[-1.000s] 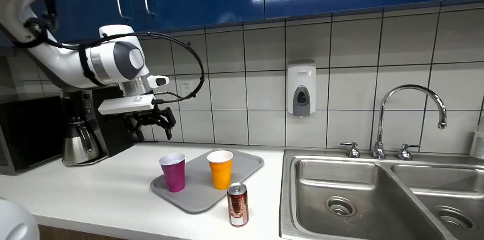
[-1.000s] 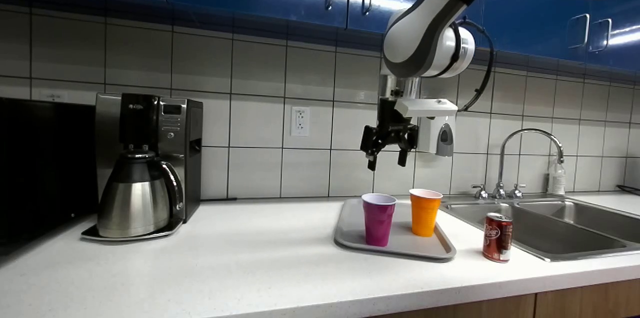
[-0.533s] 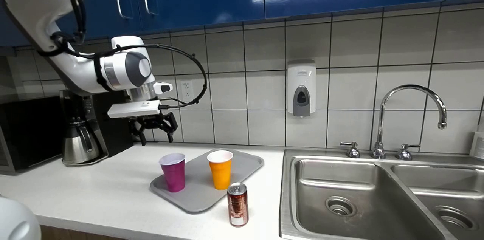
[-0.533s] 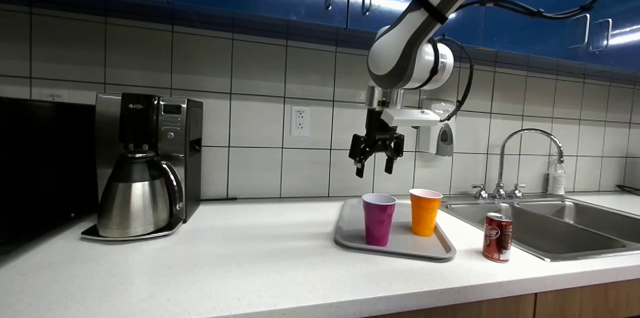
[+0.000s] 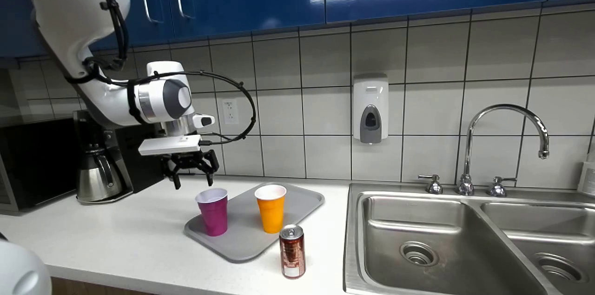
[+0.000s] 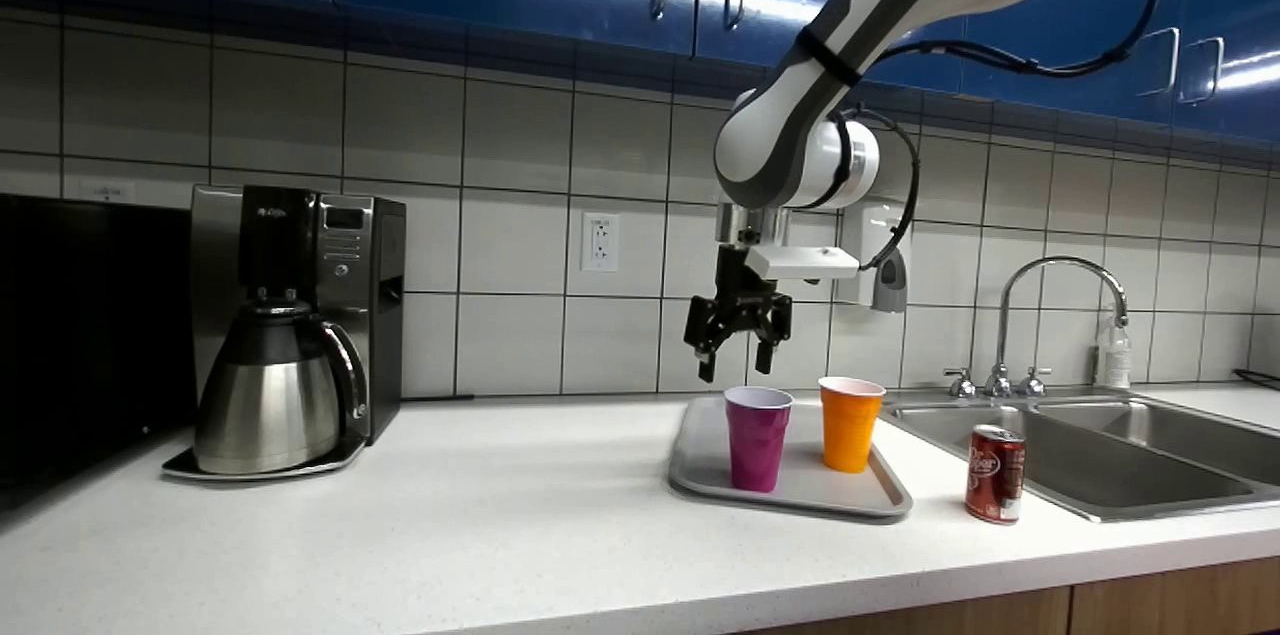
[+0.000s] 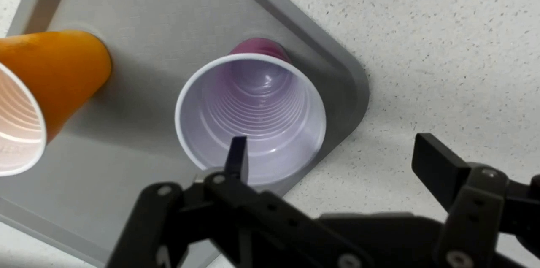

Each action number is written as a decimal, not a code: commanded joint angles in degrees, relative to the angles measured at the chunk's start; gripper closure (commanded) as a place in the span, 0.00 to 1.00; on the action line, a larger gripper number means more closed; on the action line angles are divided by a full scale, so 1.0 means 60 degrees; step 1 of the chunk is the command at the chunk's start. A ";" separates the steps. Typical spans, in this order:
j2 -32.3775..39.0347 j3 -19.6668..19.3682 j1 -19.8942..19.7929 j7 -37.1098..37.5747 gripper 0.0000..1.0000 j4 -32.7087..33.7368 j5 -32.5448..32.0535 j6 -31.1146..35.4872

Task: Remove the cups from the grey tray.

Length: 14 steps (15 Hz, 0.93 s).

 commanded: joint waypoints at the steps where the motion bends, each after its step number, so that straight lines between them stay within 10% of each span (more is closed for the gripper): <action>1: 0.0393 -0.0121 0.0123 -0.0321 0.00 0.0367 0.0145 -0.0224; 14: 0.1013 -0.0152 0.0106 -0.0306 0.00 0.0496 0.0191 -0.0151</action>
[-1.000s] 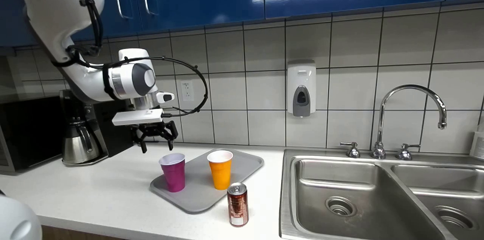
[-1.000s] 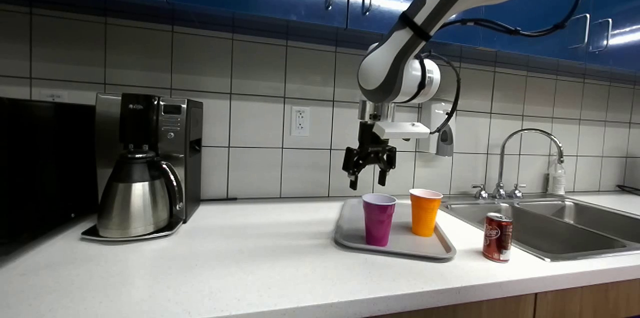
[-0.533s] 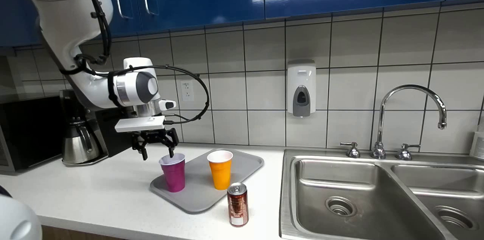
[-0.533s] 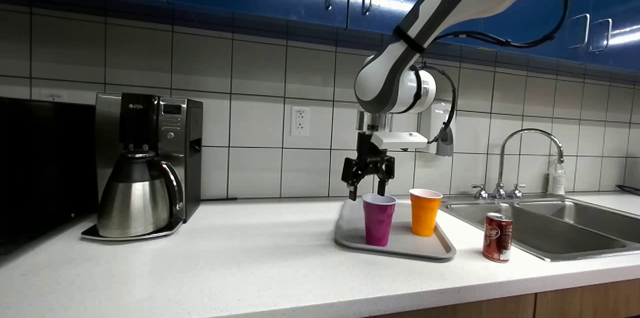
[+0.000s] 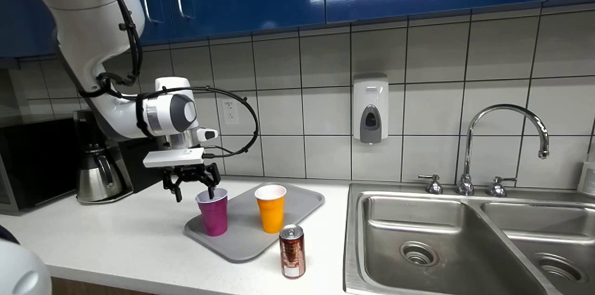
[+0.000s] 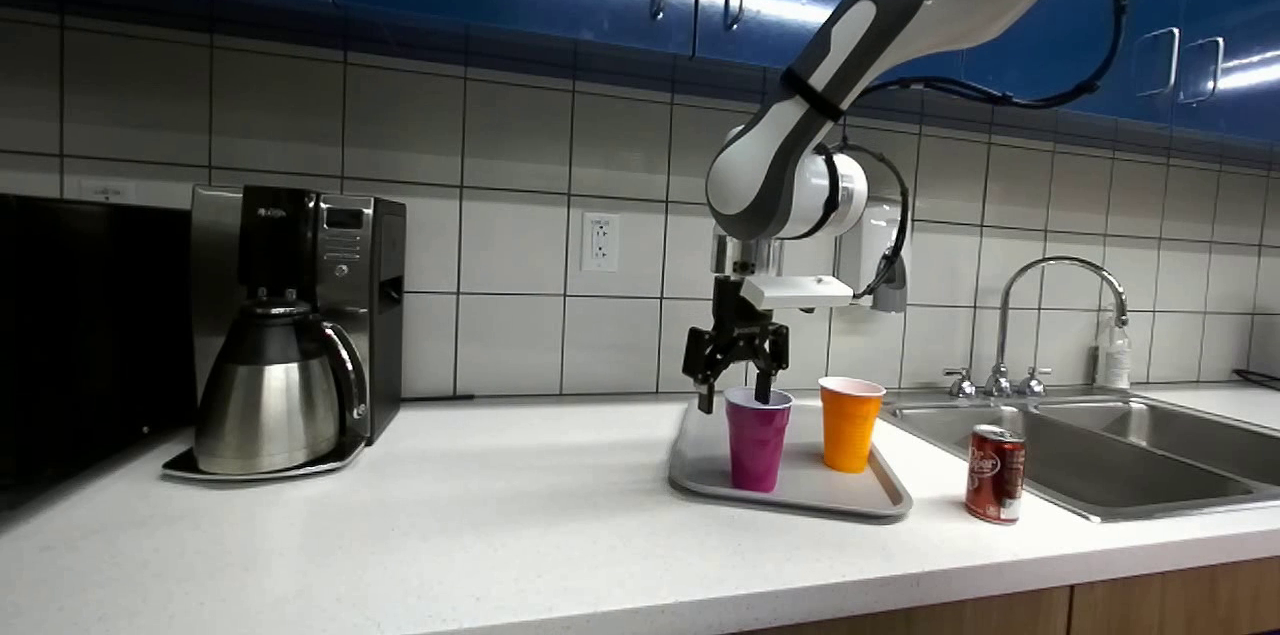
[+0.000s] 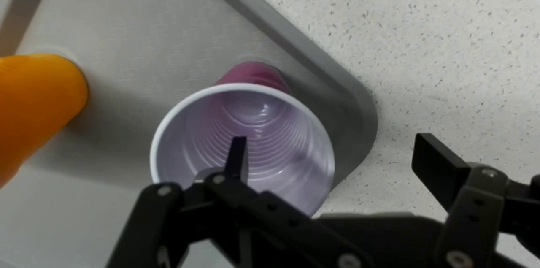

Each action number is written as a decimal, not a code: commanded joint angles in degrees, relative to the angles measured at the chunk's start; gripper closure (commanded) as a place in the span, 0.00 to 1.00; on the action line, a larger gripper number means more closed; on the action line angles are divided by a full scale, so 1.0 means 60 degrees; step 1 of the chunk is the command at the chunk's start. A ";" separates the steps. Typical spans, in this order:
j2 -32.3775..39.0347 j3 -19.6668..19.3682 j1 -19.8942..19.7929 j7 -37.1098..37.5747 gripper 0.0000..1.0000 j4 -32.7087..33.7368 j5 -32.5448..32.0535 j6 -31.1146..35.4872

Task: Remove the cups from the grey tray.

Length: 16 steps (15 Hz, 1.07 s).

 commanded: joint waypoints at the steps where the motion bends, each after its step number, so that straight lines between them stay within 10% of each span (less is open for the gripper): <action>1: 0.0177 -0.0126 0.0102 -0.0273 0.00 0.0247 0.0194 -0.0155; 4: 0.0256 -0.0142 0.0105 -0.0263 0.00 0.0260 0.0164 -0.0157; 5: 0.0279 -0.0147 0.0107 -0.0265 0.25 0.0263 0.0153 -0.0159; 16: 0.0214 -0.0166 0.0106 -0.0275 1.00 0.0203 0.0159 -0.0189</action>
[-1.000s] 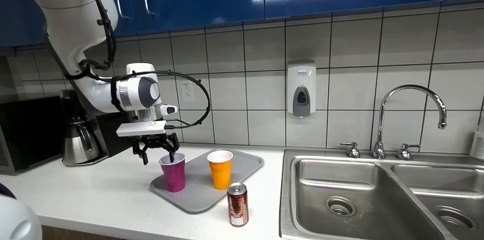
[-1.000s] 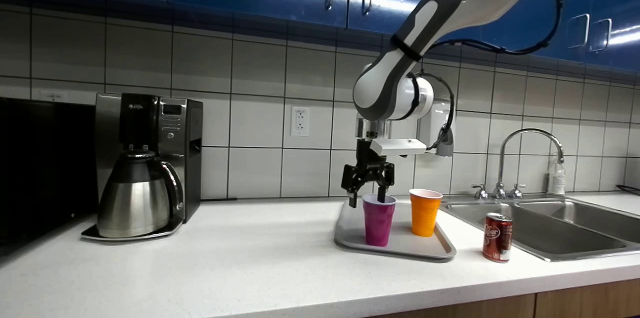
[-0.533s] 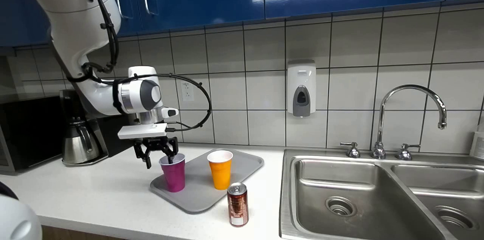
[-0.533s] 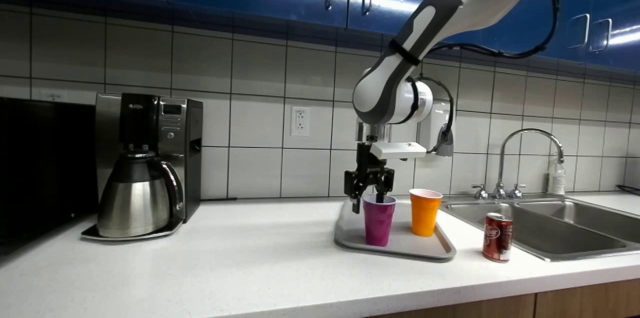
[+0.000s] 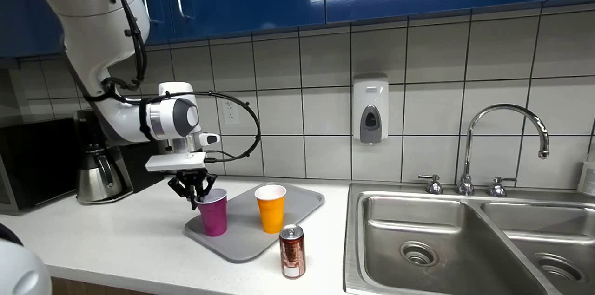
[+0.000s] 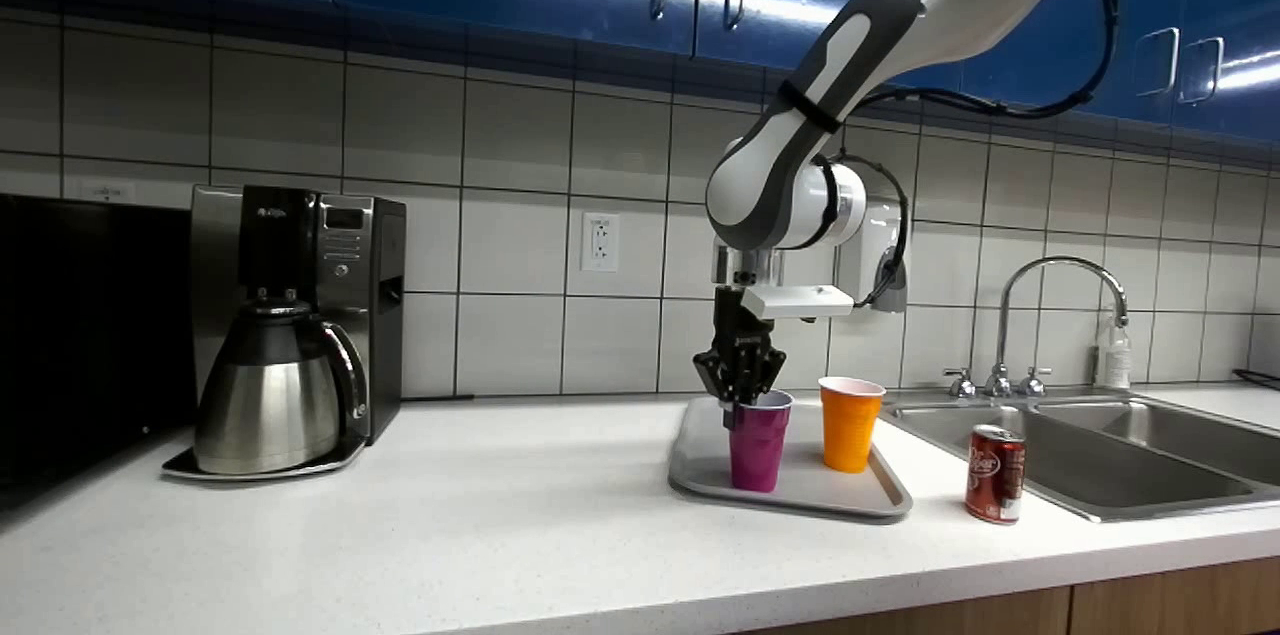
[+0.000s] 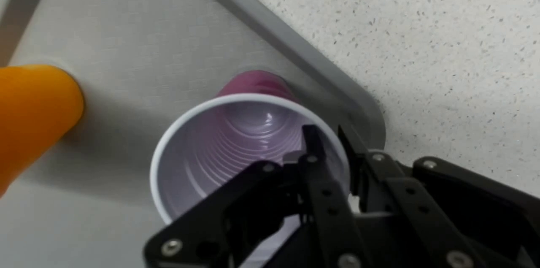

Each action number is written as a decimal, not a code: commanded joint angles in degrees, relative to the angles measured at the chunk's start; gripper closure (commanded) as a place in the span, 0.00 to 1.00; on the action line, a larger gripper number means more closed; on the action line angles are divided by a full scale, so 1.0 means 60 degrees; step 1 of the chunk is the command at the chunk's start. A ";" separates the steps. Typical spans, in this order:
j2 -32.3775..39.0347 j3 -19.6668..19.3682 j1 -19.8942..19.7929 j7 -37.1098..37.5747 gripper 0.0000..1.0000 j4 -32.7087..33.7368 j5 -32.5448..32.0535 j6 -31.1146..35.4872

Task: Remove the cups from the grey tray.

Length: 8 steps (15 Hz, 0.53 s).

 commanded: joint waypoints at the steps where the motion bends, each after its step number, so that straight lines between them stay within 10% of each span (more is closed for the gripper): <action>1: -0.0075 -0.0103 0.0109 -0.0265 1.00 0.0131 0.0157 -0.0195; 8: -0.0445 -0.0081 0.0288 -0.0054 0.99 0.0073 0.0019 -0.0228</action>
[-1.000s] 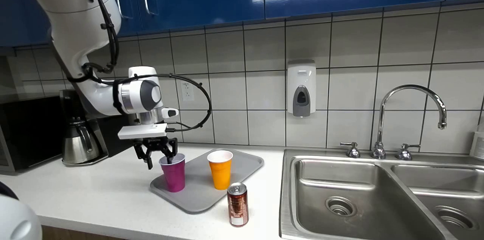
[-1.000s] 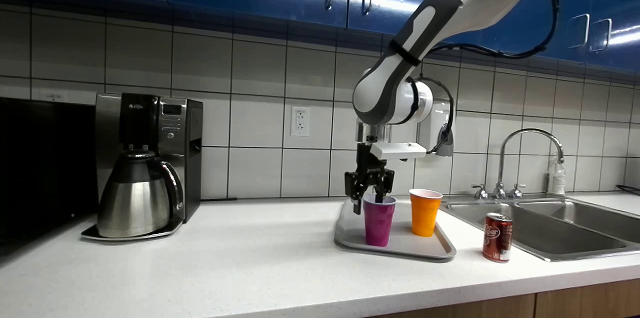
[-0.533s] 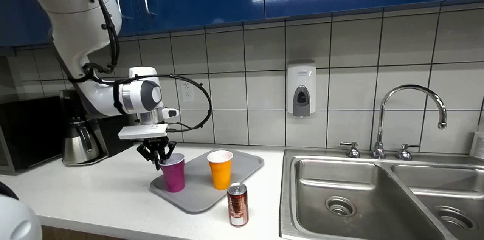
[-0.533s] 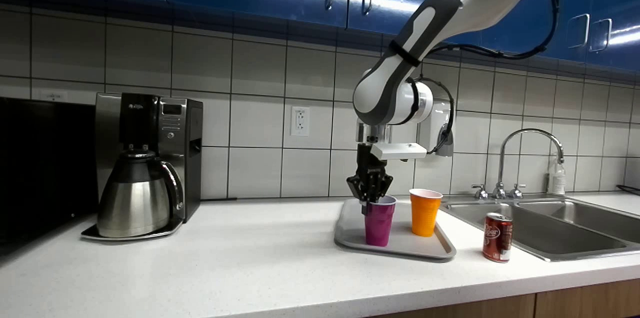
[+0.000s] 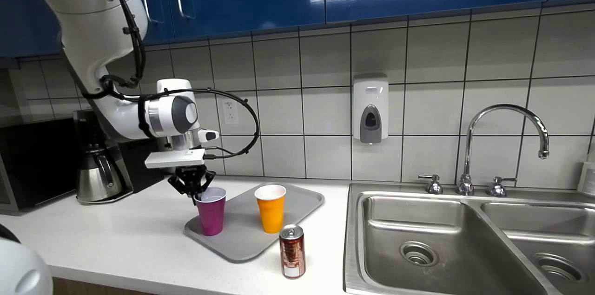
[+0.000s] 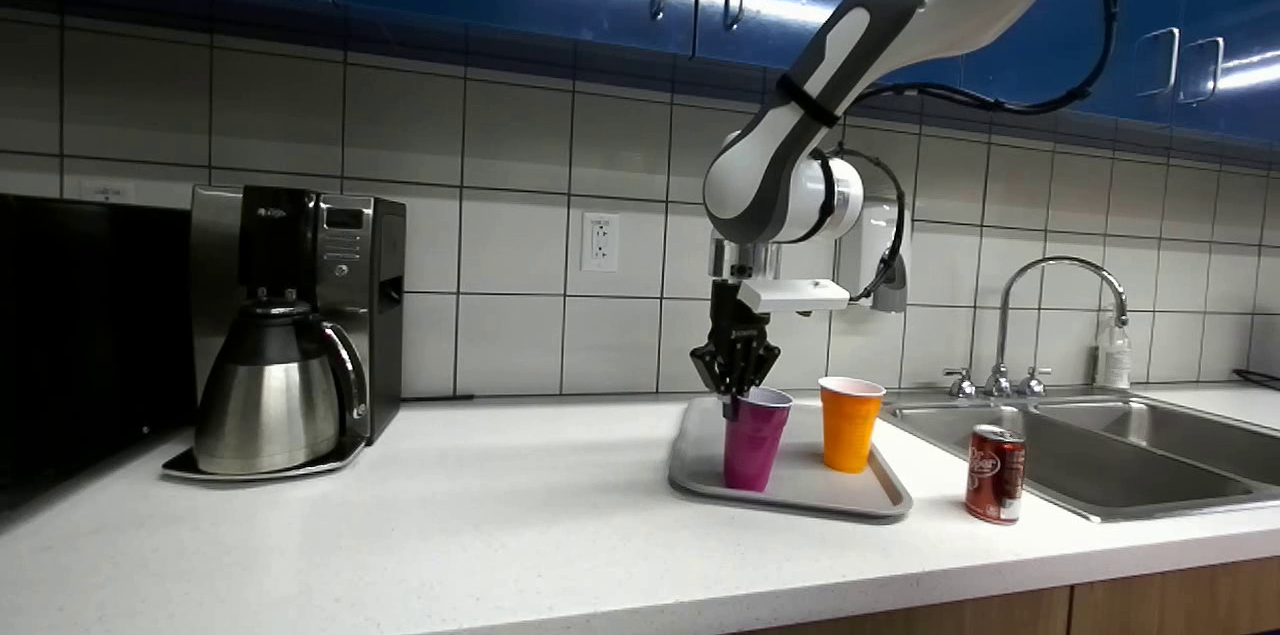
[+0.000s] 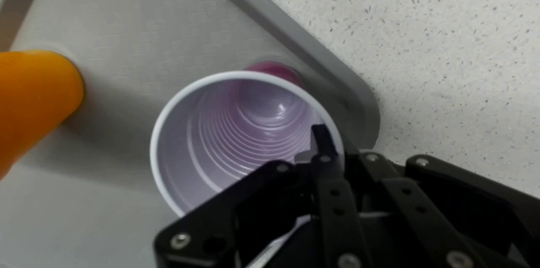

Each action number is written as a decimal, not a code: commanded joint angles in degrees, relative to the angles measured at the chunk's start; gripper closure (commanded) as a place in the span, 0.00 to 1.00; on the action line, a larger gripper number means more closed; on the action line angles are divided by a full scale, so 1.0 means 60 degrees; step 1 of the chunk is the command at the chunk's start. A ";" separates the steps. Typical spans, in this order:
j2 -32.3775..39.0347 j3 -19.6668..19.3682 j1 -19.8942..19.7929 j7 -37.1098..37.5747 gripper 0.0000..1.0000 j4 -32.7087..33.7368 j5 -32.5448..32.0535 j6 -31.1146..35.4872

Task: Remove the cups from the grey tray.

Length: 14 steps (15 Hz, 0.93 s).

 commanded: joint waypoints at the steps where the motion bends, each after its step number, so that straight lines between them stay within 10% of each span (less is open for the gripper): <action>1: -0.0428 -0.0045 0.0252 -0.0019 0.99 -0.0039 0.0000 -0.0230; 14: -0.0704 0.0333 0.1335 0.0747 0.99 0.0282 -0.0301 -0.0431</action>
